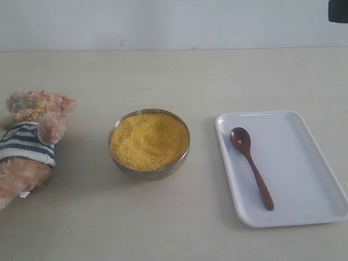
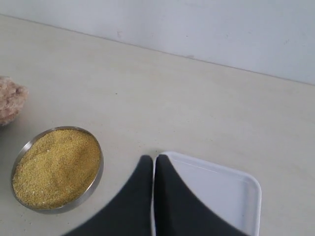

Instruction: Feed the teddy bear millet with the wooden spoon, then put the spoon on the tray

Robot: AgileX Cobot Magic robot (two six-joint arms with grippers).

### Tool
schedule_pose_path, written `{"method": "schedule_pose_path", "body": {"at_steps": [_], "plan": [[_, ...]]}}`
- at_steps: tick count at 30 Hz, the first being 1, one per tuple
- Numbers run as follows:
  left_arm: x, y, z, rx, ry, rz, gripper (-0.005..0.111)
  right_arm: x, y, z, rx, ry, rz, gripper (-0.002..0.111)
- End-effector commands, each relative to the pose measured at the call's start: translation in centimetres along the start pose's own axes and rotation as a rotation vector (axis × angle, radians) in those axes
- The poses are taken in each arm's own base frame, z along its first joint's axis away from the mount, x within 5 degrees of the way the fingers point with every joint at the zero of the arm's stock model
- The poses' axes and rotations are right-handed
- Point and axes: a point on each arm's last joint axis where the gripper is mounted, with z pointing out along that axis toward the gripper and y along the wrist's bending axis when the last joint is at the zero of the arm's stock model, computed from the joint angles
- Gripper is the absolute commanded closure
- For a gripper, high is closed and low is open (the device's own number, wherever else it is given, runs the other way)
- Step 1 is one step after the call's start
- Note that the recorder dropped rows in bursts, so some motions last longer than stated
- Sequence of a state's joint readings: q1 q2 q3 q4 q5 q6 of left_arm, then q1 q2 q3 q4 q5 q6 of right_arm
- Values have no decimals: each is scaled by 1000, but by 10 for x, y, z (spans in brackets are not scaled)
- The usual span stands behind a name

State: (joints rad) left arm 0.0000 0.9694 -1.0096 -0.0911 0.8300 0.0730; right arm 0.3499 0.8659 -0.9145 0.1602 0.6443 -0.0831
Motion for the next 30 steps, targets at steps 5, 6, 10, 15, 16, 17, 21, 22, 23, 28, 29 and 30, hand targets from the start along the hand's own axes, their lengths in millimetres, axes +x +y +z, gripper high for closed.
{"method": "schedule_pose_path", "body": {"at_steps": [5, 6, 10, 15, 16, 17, 21, 22, 23, 28, 29, 30], "plan": [[60, -2, -29, -14, -212, 13, 103, 52, -3, -24, 20, -164, 59, 108], [70, -2, -31, -15, -227, 14, 103, 59, -4, -25, 20, -181, 75, 108], [94, -4, -39, 4, -286, -13, 103, 86, -6, -30, 25, -288, 91, 108], [115, -8, -47, 46, -374, -57, 103, 110, -7, -35, 23, -345, 96, 108], [118, -8, -48, 48, -387, -61, 103, 112, -7, -36, 22, -349, 95, 108], [120, -7, -47, 46, -401, -62, 103, 113, -7, -37, 22, -351, 95, 108], [129, -7, -40, 42, -400, -66, 103, 115, -7, -36, 21, -336, 98, 108], [130, -7, -38, 42, -394, -66, 103, 116, -7, -36, 21, -330, 98, 108], [131, -6, -37, 42, -389, -67, 103, 117, -7, -36, 20, -323, 98, 108], [136, -6, -32, 42, -368, -68, 103, 119, -7, -35, 20, -300, 99, 108], [136, -6, -32, 42, -368, -68, 103, 119, -7, -35, 20, -300, 99, 108], [136, -6, -32, 42, -368, -68, 103, 119, -7, -35, 20, -300, 99, 108]]}}
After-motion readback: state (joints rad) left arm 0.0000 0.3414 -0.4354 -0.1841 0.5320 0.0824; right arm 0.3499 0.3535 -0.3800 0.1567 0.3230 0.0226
